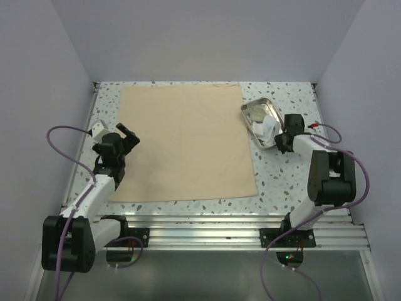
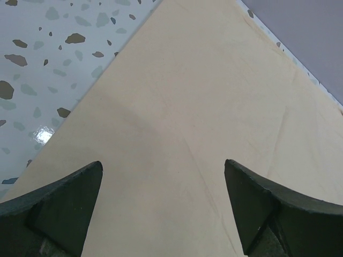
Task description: Prepare the surgical pack
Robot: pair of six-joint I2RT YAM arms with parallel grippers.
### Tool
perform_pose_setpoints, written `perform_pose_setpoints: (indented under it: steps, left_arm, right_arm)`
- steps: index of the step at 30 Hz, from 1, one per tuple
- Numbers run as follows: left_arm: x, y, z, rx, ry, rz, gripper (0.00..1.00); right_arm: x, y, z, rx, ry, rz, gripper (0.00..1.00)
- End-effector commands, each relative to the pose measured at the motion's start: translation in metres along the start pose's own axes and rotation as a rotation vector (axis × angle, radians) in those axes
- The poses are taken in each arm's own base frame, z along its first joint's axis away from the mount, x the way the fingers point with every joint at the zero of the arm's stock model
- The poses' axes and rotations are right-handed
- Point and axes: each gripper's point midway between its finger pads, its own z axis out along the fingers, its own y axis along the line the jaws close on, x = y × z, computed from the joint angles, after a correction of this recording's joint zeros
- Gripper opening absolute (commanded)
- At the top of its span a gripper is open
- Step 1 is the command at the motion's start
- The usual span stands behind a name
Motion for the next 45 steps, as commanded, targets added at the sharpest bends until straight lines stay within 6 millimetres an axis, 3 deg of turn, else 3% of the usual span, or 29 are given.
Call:
perform_pose_setpoints:
  steps: [1, 13, 17, 20, 21, 23, 26, 29, 31, 33, 34, 40, 45]
  left_arm:
    - [-0.005, 0.008, 0.002, -0.033, -0.030, 0.012, 1.00]
    - [-0.003, 0.005, 0.004, -0.022, -0.019, 0.014, 1.00]
    - [-0.002, 0.004, 0.004, -0.016, -0.015, 0.014, 1.00]
    - [-0.001, 0.003, 0.004, -0.008, -0.010, 0.014, 1.00]
    - [0.000, 0.000, 0.004, 0.004, -0.003, 0.013, 1.00]
    - [0.003, -0.002, 0.005, 0.015, 0.008, 0.011, 0.99]
    - [0.005, -0.008, 0.004, 0.047, 0.017, -0.002, 0.99]
    - [0.008, -0.011, 0.004, 0.066, 0.033, -0.006, 0.99]
    - [0.009, -0.013, 0.003, 0.075, 0.039, -0.008, 0.99]
    - [0.011, -0.014, 0.003, 0.085, 0.046, -0.010, 0.99]
    - [0.012, -0.015, 0.003, 0.089, 0.051, -0.011, 0.99]
    - [0.019, -0.018, 0.002, 0.120, 0.074, -0.014, 0.99]
    - [0.025, -0.024, 0.000, 0.156, 0.099, -0.018, 0.99]
  right_arm:
    - [-0.010, 0.009, -0.008, -0.024, -0.042, 0.023, 0.00]
    - [-0.020, 0.033, -0.042, -0.172, -0.014, -0.017, 0.00]
    - [-0.019, 0.063, -0.060, -0.346, 0.027, -0.162, 0.00]
    - [-0.007, 0.100, -0.077, -0.515, 0.117, -0.351, 0.00]
    - [0.012, 0.100, -0.072, -0.531, 0.222, -0.403, 0.00]
    - [0.025, 0.110, -0.077, -0.591, 0.316, -0.518, 0.00]
    - [0.050, 0.108, -0.079, -0.652, 0.415, -0.628, 0.00]
    - [0.066, 0.115, -0.093, -0.686, 0.391, -0.790, 0.00]
    - [0.091, 0.109, -0.098, -0.686, 0.435, -0.939, 0.00]
    - [0.111, 0.120, -0.113, -0.769, 0.499, -1.044, 0.00]
    - [0.119, 0.111, -0.116, -0.784, 0.546, -1.127, 0.00]
    - [0.137, 0.119, -0.132, -0.957, 0.596, -1.321, 0.00]
    - [0.151, 0.108, -0.117, -0.877, 0.584, -1.595, 0.00]
